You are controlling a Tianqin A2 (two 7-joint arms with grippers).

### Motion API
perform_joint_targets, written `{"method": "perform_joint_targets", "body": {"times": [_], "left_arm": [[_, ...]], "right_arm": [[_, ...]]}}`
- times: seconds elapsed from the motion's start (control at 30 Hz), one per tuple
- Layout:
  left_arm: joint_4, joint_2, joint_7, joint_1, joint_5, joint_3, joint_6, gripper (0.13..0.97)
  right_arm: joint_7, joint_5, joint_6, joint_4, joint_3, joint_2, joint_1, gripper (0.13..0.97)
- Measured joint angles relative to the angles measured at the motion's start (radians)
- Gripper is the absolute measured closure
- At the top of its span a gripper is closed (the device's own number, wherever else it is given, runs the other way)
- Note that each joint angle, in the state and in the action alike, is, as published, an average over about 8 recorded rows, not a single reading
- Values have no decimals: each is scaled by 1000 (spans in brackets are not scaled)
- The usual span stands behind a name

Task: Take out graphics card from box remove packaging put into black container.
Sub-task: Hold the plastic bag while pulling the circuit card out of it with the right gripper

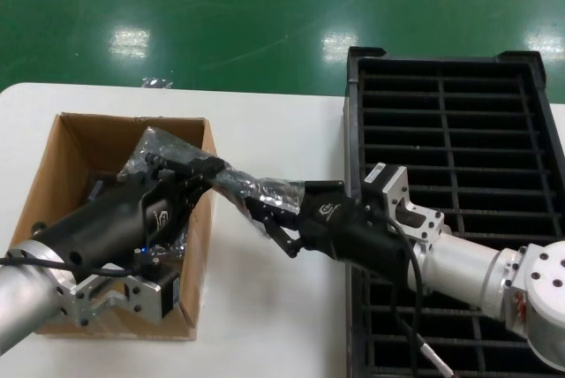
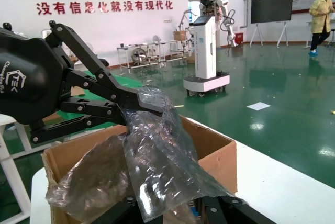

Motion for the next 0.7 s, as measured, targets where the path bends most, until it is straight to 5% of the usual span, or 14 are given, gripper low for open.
{"method": "perform_joint_targets", "body": {"times": [0.7], "left_arm": [[0,0,0,0,0,0,0,958]], "right_arm": [[31,5,3,82,11,45,-38,962]]}}
